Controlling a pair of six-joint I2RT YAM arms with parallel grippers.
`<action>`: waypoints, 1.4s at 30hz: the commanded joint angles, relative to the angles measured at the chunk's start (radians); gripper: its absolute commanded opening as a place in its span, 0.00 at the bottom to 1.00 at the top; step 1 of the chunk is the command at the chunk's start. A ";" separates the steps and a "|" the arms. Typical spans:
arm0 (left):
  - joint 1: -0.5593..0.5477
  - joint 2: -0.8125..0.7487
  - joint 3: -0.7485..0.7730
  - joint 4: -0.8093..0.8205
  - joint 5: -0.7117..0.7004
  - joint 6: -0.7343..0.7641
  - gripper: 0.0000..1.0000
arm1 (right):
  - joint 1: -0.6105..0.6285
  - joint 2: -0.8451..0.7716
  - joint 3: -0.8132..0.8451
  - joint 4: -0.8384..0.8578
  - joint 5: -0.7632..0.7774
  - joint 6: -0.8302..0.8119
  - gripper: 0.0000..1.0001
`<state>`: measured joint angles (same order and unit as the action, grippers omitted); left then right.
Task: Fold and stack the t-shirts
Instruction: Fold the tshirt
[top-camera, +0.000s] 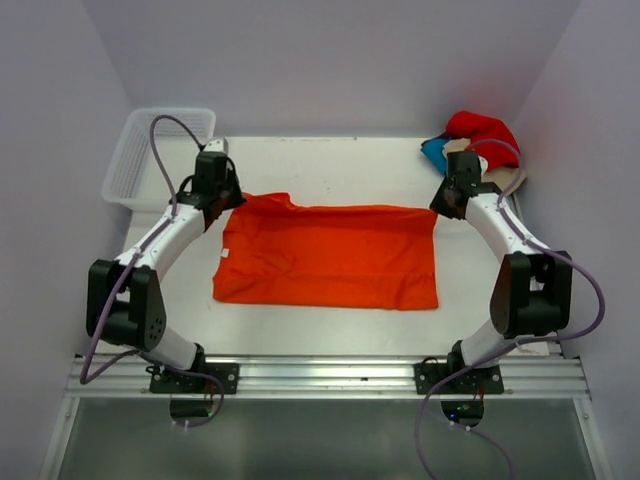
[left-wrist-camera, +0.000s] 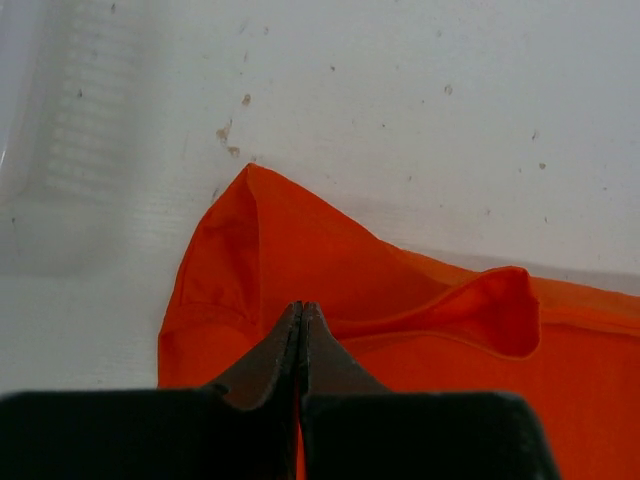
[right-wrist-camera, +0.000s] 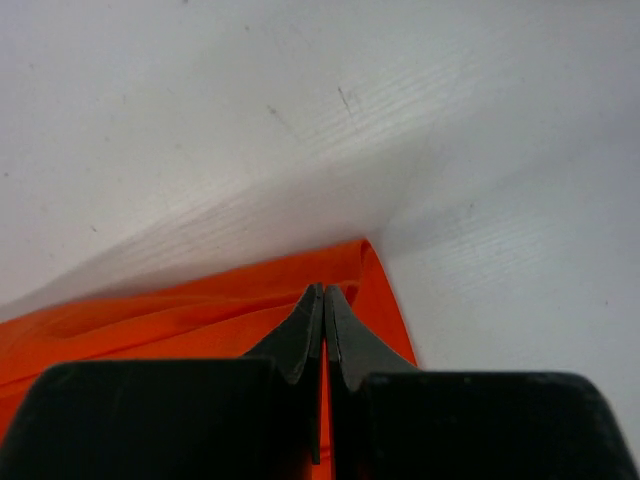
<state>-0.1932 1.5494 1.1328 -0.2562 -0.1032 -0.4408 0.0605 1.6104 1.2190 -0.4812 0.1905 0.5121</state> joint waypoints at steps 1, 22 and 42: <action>-0.003 -0.087 -0.070 0.011 0.039 -0.042 0.00 | 0.015 -0.056 -0.059 -0.037 0.009 -0.014 0.00; -0.069 -0.295 -0.288 -0.110 -0.018 -0.061 0.00 | 0.105 -0.107 -0.199 -0.076 0.066 0.022 0.00; -0.081 -0.377 -0.280 -0.285 -0.088 -0.079 0.93 | 0.107 -0.170 -0.165 -0.224 0.127 0.022 0.71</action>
<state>-0.2684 1.2343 0.8513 -0.4877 -0.1371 -0.5014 0.1638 1.4956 1.0130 -0.6506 0.2722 0.5278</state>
